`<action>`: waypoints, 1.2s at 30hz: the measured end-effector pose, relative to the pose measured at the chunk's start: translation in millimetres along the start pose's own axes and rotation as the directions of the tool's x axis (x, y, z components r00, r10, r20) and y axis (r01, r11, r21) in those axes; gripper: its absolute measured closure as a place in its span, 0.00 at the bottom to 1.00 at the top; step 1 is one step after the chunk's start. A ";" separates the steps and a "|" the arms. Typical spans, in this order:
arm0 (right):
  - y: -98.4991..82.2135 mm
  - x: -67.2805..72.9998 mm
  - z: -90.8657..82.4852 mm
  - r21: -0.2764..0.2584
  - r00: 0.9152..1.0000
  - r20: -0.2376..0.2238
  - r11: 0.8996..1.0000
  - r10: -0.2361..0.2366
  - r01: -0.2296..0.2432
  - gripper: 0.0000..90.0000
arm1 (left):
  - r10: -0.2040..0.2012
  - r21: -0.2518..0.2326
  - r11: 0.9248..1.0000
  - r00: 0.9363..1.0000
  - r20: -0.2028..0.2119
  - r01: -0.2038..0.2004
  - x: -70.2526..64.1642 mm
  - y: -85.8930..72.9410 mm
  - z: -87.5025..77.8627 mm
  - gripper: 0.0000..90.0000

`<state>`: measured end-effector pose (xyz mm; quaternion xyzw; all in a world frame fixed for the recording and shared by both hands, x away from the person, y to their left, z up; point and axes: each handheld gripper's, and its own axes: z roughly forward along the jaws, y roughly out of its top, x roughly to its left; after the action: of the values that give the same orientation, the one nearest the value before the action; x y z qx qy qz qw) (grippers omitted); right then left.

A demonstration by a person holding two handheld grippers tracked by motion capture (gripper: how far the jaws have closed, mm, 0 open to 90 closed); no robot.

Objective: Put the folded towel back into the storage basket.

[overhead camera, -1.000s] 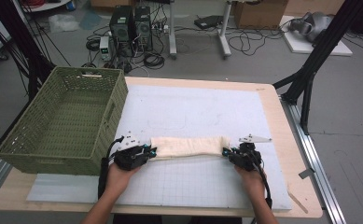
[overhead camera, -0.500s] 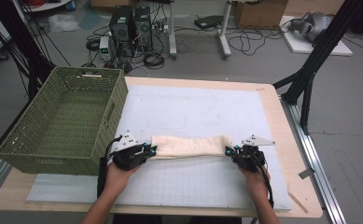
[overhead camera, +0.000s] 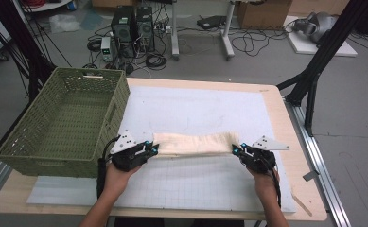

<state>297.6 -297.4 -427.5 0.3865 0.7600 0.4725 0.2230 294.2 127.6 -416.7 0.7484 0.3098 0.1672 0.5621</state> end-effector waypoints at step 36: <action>118.3 12.1 36.1 -0.087 0.986 -0.037 0.983 -0.162 0.159 0.91 | 0.066 -0.161 0.984 0.994 -0.090 -0.080 -2.5 35.8 -75.8 0.90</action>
<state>360.3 -237.9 -338.2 0.3037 0.7730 0.4928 0.2597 256.8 175.5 -358.9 0.7025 0.2907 0.2440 0.6021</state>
